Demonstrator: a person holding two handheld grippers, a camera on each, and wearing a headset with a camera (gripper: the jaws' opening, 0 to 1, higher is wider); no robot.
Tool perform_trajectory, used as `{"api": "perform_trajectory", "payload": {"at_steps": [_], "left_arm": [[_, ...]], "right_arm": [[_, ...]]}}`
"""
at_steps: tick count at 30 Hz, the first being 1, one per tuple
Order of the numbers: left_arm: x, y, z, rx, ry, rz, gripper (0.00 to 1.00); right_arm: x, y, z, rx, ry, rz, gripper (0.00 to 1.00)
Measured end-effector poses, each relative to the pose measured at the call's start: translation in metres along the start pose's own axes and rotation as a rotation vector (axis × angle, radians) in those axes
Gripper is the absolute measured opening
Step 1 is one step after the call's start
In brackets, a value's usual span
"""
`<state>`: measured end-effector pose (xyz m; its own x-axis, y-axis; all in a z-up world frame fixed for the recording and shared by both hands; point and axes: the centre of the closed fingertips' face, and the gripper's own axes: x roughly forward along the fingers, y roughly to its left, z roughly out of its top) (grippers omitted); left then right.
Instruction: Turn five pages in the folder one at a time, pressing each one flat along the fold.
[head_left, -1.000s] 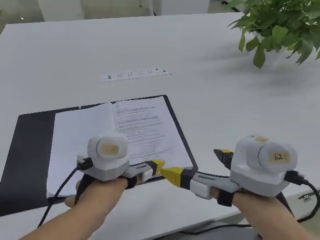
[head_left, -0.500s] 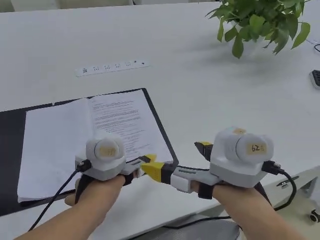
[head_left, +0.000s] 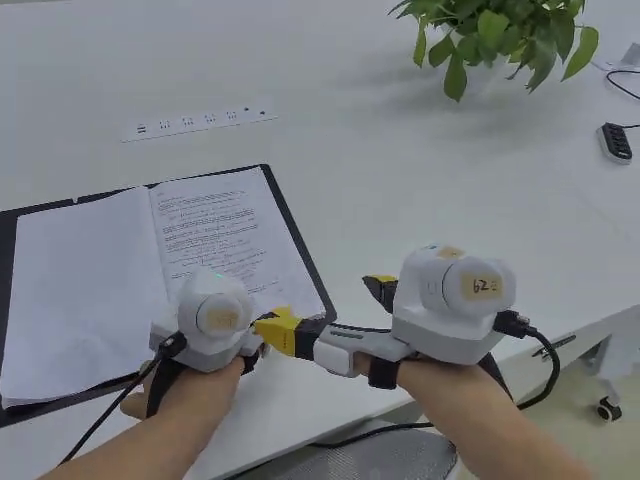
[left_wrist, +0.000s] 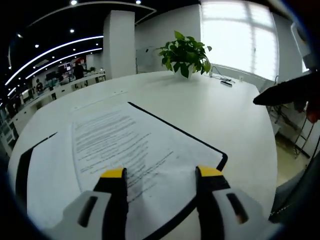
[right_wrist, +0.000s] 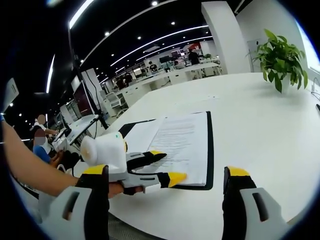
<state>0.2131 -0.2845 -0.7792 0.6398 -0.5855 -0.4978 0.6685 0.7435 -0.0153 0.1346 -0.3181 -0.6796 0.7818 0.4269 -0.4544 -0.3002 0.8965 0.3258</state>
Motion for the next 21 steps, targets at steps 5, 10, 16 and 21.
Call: {"api": "perform_trajectory", "payload": {"at_steps": [5, 10, 16, 21], "left_arm": [[-0.001, 0.006, -0.001, -0.012, -0.027, 0.005, 0.48], [0.000, 0.009, -0.001, -0.003, -0.042, -0.003, 0.43], [-0.001, 0.016, -0.001, -0.016, -0.045, 0.000, 0.33], [-0.002, 0.016, -0.001, -0.018, -0.043, 0.003, 0.30]], "right_arm": [[0.001, -0.002, -0.005, 0.011, 0.010, -0.001, 0.94], [0.003, -0.003, -0.007, 0.021, 0.014, -0.003, 0.94], [0.007, -0.003, -0.009, 0.022, 0.028, 0.001, 0.93], [0.010, -0.002, -0.010, 0.024, 0.041, 0.009, 0.93]]}}
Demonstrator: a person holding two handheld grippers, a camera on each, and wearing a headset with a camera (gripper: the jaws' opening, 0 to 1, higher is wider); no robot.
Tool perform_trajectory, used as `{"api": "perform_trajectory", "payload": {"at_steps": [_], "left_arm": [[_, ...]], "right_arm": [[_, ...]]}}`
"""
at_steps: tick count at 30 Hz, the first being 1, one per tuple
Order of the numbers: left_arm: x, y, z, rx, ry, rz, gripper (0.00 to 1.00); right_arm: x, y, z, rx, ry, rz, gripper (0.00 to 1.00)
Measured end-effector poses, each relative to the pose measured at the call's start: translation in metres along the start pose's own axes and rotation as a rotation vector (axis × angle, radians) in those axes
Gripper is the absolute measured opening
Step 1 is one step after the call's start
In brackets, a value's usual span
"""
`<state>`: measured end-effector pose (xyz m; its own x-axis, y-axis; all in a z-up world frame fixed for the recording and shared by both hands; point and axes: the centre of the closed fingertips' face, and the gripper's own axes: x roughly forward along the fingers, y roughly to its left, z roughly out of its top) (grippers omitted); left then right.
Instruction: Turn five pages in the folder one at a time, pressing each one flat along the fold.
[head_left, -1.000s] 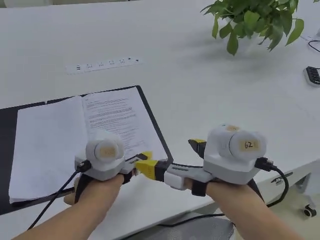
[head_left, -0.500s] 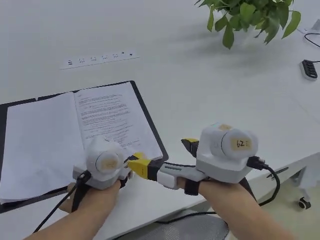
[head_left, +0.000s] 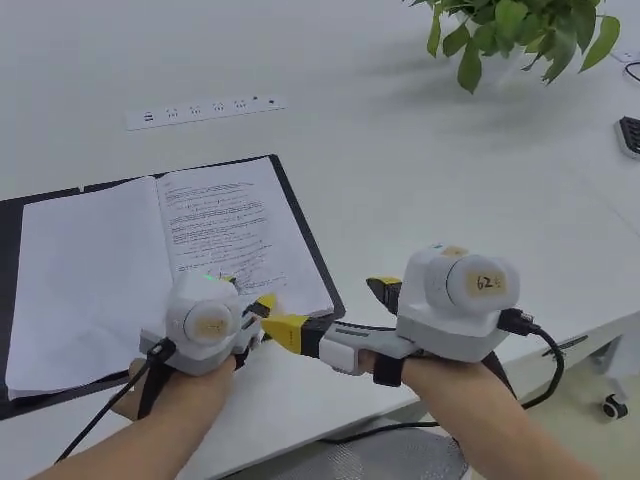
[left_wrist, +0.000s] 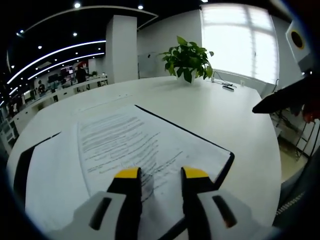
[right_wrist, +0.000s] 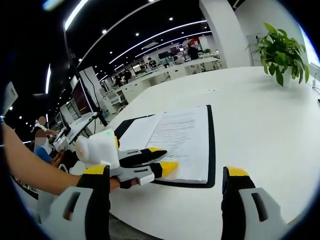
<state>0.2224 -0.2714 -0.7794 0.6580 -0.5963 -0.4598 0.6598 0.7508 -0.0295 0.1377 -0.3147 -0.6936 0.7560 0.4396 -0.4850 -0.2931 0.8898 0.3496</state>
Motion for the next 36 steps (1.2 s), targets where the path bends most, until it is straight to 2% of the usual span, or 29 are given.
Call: {"api": "perform_trajectory", "payload": {"at_steps": [7, 10, 14, 16, 19, 21, 24, 28, 36], "left_arm": [[0.001, 0.001, 0.000, -0.018, 0.002, 0.008, 0.22], [0.001, 0.010, 0.000, -0.060, 0.006, 0.041, 0.14], [0.000, 0.008, 0.000, -0.035, 0.011, 0.030, 0.11], [0.001, 0.009, 0.000, -0.043, 0.012, 0.031, 0.11], [0.001, 0.008, 0.000, -0.051, 0.013, 0.032, 0.09], [0.001, 0.008, 0.000, -0.052, 0.011, 0.032, 0.09], [0.001, 0.010, 0.001, -0.052, 0.010, 0.029, 0.09], [0.001, 0.010, 0.001, -0.052, 0.007, 0.029, 0.09], [0.001, 0.012, 0.002, -0.057, 0.003, 0.027, 0.09]], "right_arm": [[0.007, 0.000, -0.001, 0.020, 0.015, 0.010, 0.91], [0.010, 0.000, -0.002, 0.039, 0.021, 0.017, 0.91], [0.015, 0.003, -0.003, 0.055, 0.027, 0.028, 0.90], [0.019, 0.005, -0.004, 0.099, 0.030, 0.036, 0.88], [0.024, 0.009, -0.005, 0.205, 0.024, 0.051, 0.83], [0.028, 0.014, -0.005, 0.267, 0.019, 0.074, 0.77], [0.036, 0.023, -0.013, 0.350, 0.046, 0.107, 0.66], [0.045, 0.023, -0.021, 0.416, 0.061, 0.110, 0.60], [0.058, 0.020, -0.025, 0.459, 0.065, 0.101, 0.56]]}}
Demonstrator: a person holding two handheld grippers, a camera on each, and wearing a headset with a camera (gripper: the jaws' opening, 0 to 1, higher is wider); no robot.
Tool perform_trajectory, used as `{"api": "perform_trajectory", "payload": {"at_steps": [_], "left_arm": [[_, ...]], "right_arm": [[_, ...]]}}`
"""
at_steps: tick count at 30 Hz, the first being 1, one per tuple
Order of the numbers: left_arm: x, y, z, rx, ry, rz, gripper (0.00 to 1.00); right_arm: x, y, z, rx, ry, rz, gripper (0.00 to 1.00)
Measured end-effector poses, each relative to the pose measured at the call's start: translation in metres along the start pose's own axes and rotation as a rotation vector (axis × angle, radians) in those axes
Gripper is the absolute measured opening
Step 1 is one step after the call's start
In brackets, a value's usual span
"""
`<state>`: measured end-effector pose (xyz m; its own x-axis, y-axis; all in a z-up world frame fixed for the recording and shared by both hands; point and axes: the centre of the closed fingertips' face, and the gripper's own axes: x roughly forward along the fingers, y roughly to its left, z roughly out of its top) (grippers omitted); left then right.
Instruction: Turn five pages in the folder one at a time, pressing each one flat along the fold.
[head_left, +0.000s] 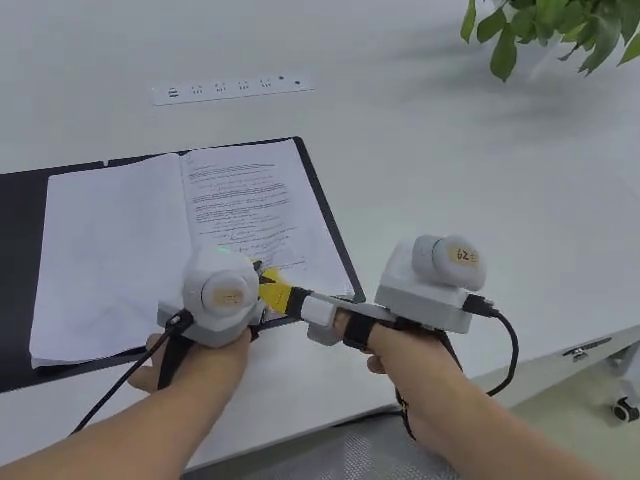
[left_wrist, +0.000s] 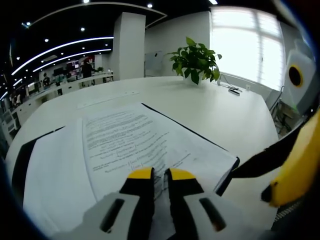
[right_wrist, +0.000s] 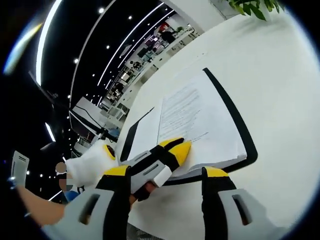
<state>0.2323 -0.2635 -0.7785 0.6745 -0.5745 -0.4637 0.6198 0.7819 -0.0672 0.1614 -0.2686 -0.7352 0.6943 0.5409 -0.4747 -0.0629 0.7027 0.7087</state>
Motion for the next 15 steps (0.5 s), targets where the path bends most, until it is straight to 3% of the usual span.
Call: {"api": "perform_trajectory", "payload": {"at_steps": [12, 15], "left_arm": [[0.000, 0.001, 0.000, -0.004, -0.003, 0.000, 0.09], [0.000, 0.001, 0.000, -0.008, -0.005, 0.000, 0.09]], "right_arm": [[0.010, -0.018, 0.006, 0.044, -0.030, -0.041, 0.53], [0.010, -0.027, 0.008, 0.051, -0.040, -0.068, 0.48]]}}
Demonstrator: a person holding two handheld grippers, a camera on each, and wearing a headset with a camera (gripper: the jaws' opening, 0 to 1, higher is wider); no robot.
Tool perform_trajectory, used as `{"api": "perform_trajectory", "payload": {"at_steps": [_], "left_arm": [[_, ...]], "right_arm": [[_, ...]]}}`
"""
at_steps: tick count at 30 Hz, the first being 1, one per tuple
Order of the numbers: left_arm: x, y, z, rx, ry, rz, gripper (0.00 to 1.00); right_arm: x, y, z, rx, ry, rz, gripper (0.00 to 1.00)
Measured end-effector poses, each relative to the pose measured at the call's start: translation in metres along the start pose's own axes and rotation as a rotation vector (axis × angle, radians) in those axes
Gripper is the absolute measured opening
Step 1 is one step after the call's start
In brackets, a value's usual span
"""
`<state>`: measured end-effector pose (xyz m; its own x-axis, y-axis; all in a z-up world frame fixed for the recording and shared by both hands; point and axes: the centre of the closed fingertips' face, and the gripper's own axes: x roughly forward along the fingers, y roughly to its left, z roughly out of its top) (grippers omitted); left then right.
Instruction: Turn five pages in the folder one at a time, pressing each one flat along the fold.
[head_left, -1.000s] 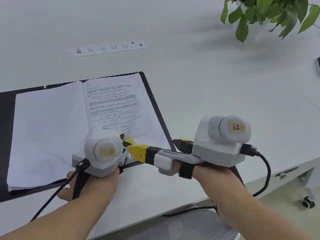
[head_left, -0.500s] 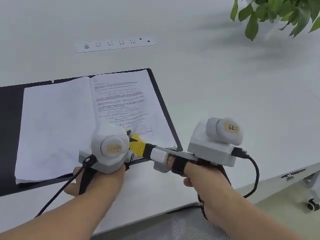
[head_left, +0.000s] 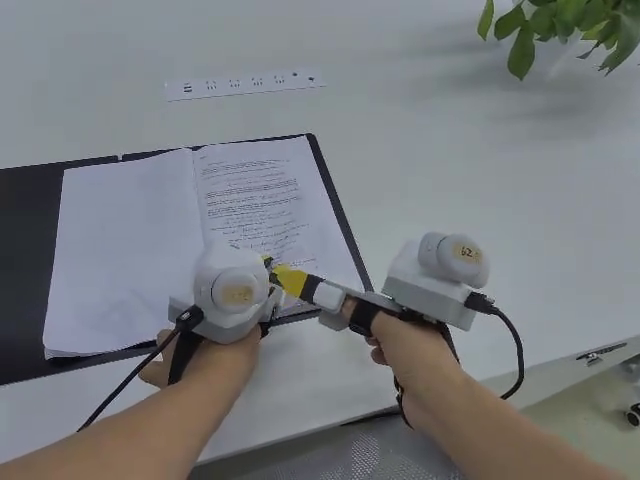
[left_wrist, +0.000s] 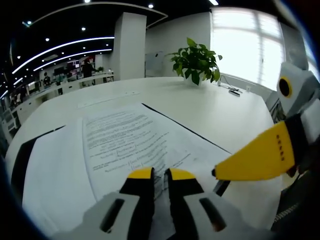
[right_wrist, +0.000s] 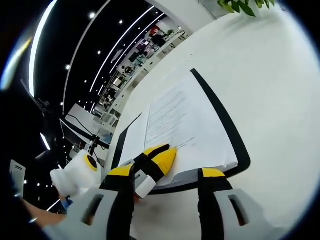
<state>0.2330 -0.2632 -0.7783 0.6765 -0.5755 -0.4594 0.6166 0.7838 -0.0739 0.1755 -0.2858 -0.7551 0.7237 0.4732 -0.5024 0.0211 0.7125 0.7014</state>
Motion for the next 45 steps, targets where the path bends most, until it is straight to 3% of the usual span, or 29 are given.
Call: {"api": "perform_trajectory", "payload": {"at_steps": [10, 15, 17, 21, 24, 27, 31, 41, 45], "left_arm": [[0.000, -0.001, 0.000, -0.003, 0.007, -0.001, 0.09], [0.000, -0.002, 0.000, -0.011, 0.018, -0.002, 0.10], [0.000, -0.002, 0.000, -0.016, 0.021, -0.002, 0.10], [0.000, -0.002, 0.002, -0.058, 0.037, -0.004, 0.10], [-0.002, -0.005, 0.003, -0.124, 0.050, -0.051, 0.14], [-0.007, -0.006, 0.004, -0.175, 0.071, -0.073, 0.20], [-0.022, 0.000, 0.011, -0.122, 0.044, -0.072, 0.21], [-0.067, 0.025, 0.030, -0.084, -0.013, -0.054, 0.25], [-0.084, 0.037, 0.039, -0.089, -0.043, -0.040, 0.26]], "right_arm": [[0.002, -0.020, 0.007, 0.032, -0.038, -0.080, 0.25], [-0.002, -0.037, 0.006, 0.053, -0.050, -0.162, 0.01], [-0.001, -0.038, 0.006, 0.100, -0.070, -0.155, 0.00], [-0.002, -0.039, 0.004, 0.104, -0.083, -0.166, 0.00], [-0.004, -0.037, 0.007, 0.107, -0.097, -0.161, 0.00], [-0.008, -0.034, 0.010, 0.110, -0.107, -0.147, 0.00], [-0.013, -0.023, 0.015, 0.114, -0.125, -0.124, 0.00], [-0.021, 0.017, 0.027, 0.086, -0.186, -0.057, 0.00], [-0.020, 0.036, 0.033, 0.024, -0.207, -0.029, 0.00]]}}
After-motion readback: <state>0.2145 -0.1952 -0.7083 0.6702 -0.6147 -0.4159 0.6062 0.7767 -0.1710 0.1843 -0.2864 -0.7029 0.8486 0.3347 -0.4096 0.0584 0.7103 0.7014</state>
